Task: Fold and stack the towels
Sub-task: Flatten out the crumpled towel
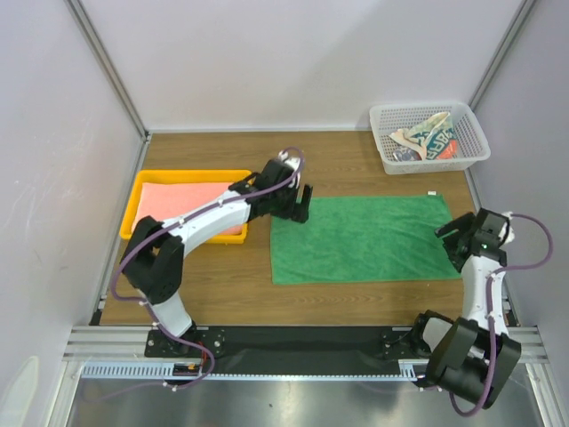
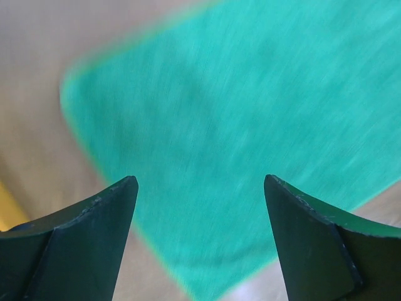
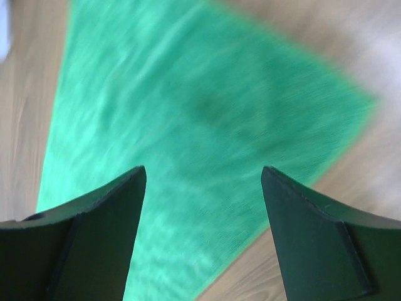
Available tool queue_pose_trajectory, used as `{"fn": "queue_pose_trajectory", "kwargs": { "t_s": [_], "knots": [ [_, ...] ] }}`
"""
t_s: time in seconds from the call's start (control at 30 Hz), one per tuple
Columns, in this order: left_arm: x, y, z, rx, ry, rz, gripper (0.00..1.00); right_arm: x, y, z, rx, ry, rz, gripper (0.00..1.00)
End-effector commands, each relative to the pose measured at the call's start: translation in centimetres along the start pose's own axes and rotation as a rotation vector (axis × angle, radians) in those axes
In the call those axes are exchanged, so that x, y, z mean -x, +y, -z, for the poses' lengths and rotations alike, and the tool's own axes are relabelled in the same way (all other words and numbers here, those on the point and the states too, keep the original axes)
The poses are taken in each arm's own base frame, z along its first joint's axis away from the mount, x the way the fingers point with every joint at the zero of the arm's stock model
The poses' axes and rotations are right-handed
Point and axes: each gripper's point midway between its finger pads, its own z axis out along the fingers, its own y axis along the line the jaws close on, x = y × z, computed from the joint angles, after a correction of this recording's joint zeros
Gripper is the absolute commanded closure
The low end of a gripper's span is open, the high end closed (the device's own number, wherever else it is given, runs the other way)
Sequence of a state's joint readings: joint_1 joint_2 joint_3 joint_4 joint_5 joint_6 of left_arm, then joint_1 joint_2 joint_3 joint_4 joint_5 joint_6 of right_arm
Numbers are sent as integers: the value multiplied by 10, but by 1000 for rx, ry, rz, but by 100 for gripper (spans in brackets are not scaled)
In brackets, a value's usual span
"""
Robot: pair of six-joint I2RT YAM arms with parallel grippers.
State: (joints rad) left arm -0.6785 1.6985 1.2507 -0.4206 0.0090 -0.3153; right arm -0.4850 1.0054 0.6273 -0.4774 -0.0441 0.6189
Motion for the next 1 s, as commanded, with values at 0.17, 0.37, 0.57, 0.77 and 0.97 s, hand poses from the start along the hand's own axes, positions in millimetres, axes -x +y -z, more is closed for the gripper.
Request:
{"fn": "queue_pose_trajectory", "kwargs": {
  "t_s": [0.17, 0.37, 0.57, 0.77, 0.97],
  "knots": [
    [106, -48, -22, -168, -213, -68, 12, -47, 74, 53, 263, 95, 200, 19],
    [79, -41, -32, -56, -119, 89, 14, -30, 121, 58, 403, 51, 288, 19],
    [12, -15, -22, 50, -75, 260, 15, -17, 136, 22, 301, 63, 358, 19],
    [-22, -2, -37, 104, -10, 313, 16, -2, 137, -6, 233, 110, 311, 19],
    [-52, 27, -44, 224, 64, 328, 16, 8, 134, -10, 201, 116, 317, 19]
  ]
}}
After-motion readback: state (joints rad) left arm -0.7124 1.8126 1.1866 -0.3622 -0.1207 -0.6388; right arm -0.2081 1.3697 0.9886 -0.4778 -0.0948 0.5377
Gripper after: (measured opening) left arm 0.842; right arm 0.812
